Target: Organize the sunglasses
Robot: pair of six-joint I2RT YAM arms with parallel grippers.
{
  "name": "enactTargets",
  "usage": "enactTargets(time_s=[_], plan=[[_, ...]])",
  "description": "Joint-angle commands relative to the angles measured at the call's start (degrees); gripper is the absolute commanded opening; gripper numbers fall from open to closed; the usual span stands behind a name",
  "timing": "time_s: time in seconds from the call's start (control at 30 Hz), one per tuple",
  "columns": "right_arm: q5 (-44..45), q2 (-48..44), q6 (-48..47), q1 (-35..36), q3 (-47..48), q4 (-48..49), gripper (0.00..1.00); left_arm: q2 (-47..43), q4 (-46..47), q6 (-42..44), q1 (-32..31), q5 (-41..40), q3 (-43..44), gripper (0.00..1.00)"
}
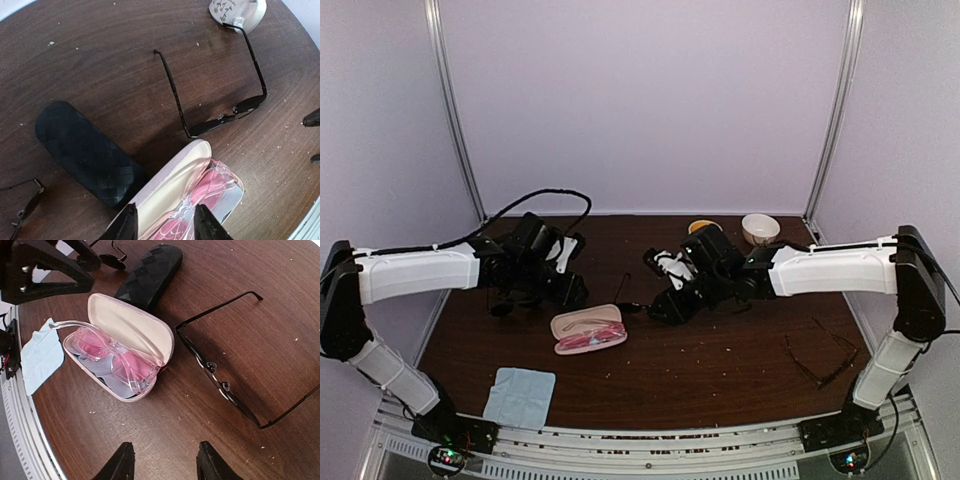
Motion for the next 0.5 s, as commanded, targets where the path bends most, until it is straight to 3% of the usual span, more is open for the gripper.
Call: enactTargets(time_s=[0.0,0.3,0.47], plan=[[0.9,-2.9,7.3,0.7,-5.1,8.1,0.43,3.7,0.7,2.2,0.2,4.7,3.3,0.37],[-0.4,-1.8,9.1,0.8,-6.6,9.0,0.40,8.5,0.9,3.1,-1.2,8.7,3.8,0.17],[-1.1,-0.8,9.4,0.7,-6.3,9.2,0.40,10.4,1.2,3.0,-2.1,9.6,3.5,0.13]])
